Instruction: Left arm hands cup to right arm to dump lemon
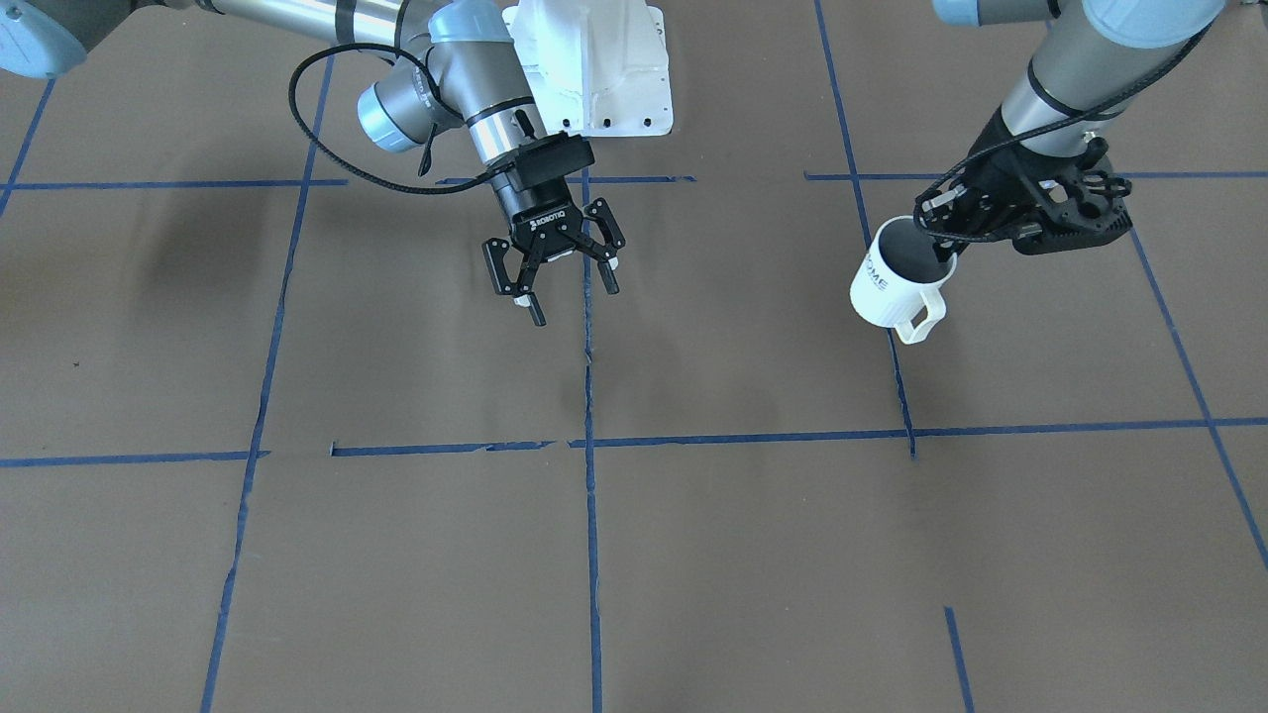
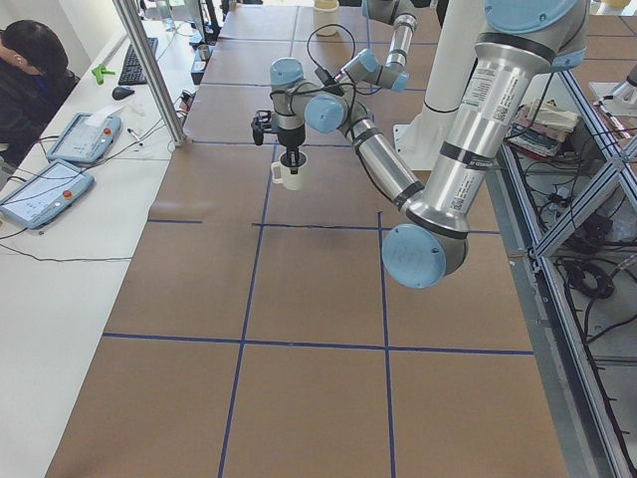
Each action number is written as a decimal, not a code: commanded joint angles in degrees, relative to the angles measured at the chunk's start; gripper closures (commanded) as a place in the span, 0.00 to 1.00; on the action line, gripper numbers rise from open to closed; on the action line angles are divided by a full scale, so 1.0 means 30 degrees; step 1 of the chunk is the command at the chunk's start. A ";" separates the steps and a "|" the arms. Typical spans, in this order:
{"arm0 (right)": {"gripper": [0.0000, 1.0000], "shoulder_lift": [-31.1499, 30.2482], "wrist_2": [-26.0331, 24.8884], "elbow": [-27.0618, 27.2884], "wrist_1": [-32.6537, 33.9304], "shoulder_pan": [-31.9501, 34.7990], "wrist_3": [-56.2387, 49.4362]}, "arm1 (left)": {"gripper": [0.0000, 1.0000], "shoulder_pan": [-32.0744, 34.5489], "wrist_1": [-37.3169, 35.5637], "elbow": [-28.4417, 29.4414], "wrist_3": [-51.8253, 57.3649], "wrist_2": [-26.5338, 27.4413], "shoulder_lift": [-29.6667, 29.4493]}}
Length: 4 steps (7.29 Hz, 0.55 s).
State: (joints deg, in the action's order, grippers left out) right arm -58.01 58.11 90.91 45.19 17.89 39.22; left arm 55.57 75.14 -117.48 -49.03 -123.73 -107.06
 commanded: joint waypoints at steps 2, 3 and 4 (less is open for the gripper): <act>0.00 -0.0730 0.6331 0.0193 0.1714 0.3661 0.0839 | 1.00 0.0898 0.0351 -0.0216 0.3127 0.0520 0.2870; 0.00 -0.0789 0.8877 0.0804 0.3320 0.5039 0.0843 | 1.00 0.0929 0.1106 -0.0187 0.3449 0.0520 0.3601; 0.00 -0.1311 1.1368 0.2347 0.5076 0.6416 0.0814 | 1.00 0.0929 0.2506 0.0306 0.3424 0.0520 0.4188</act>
State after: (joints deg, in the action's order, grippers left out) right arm -60.62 82.80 93.72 54.34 31.90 41.53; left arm 58.20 78.66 -117.71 -39.28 -122.19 -96.89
